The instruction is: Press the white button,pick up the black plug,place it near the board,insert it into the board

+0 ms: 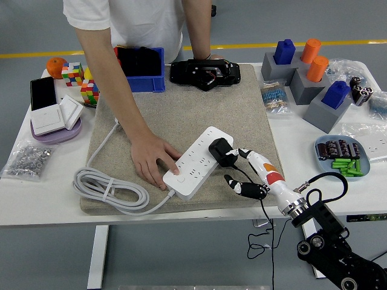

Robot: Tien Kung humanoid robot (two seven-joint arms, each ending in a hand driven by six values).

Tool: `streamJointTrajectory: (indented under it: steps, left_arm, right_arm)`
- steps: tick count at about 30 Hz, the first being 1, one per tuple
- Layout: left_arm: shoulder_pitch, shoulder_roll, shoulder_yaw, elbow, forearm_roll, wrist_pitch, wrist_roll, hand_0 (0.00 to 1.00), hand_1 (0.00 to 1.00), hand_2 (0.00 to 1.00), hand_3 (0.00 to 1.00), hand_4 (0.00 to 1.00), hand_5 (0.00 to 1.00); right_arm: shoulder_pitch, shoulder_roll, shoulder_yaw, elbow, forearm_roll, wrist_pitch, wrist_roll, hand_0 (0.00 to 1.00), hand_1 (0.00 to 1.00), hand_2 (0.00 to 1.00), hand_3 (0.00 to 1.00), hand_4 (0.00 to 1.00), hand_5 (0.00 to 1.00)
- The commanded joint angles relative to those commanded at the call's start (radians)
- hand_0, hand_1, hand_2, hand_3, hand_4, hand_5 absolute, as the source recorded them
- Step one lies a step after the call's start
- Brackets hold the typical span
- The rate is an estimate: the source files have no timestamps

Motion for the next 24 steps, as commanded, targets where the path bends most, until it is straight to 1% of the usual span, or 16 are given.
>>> streamJointTrajectory:
  steps: [5,17,24]
  left_arm:
    - [0.004,0.001,-0.007,0.000,0.008,0.000,0.001,0.691,0.666,0.641,0.647,0.560,0.173]
    - [0.002,-0.005,0.007,0.000,-0.015,0.002,0.000,0.691,0.666,0.641,0.646,0.559,0.172]
    - [0.003,-0.005,0.000,0.000,-0.010,0.002,0.001,0.693,0.665,0.641,0.646,0.559,0.173]
  right_arm:
    - [0.008,0.003,-0.006,-0.010,0.003,0.000,0.003,0.879,0.803,0.743,0.663,0.724,0.070]
    - [0.070,0.032,-0.068,-0.101,0.030,0.001,0.016,0.878,0.808,0.754,0.666,0.733,0.083]
    - [0.088,0.037,-0.075,-0.095,0.034,-0.002,0.022,0.879,0.806,0.755,0.666,0.733,0.085]
